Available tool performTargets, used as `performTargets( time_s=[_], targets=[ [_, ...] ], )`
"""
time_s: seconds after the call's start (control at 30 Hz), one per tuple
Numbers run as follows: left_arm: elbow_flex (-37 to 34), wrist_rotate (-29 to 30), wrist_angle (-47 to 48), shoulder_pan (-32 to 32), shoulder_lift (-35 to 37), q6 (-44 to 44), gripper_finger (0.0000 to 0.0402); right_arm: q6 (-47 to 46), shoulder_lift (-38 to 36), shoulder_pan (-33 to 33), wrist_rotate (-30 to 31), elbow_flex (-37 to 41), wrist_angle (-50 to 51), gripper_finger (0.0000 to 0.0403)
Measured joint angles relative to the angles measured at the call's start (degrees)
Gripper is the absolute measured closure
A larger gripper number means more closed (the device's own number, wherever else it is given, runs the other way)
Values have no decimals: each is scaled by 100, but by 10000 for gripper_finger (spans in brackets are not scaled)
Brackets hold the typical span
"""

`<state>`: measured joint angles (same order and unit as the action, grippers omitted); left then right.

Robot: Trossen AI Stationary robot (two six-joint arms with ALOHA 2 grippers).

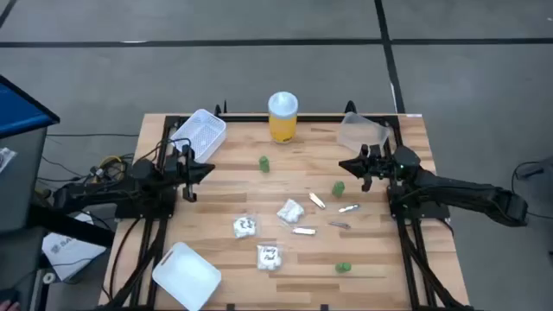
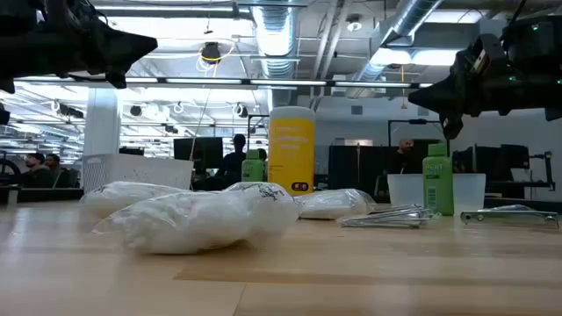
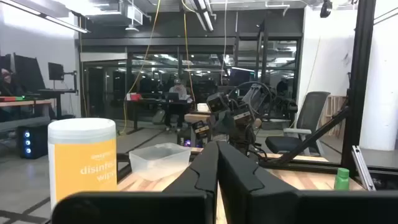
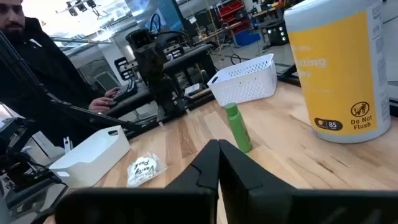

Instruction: Pick & Place Travel size toiletries

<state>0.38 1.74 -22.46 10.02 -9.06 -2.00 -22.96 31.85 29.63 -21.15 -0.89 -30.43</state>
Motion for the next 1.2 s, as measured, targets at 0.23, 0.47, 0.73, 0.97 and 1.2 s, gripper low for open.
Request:
performTargets(
  time_s=[0.23, 0.47, 0.73, 0.97, 1.2],
  targets=[
    [-2, 13, -46, 0, 0, 0, 401, -2, 1, 2, 0, 0, -1, 403],
    [-2, 26, -89, 2, 0, 0, 401, -173, 3, 2, 0, -55, -183, 403],
    [-2, 23, -105, 1, 0, 1, 401, 1159, 294, -5, 360, -2453, 1899, 402],
    [-1, 18, -129, 1, 0, 1, 401, 2217, 1666, -234, 923, -5174, 6928, 354],
    [-2, 14, -131, 1, 0, 0, 401, 2131, 2644, -963, 947, -5906, 8998, 241]
  ],
)
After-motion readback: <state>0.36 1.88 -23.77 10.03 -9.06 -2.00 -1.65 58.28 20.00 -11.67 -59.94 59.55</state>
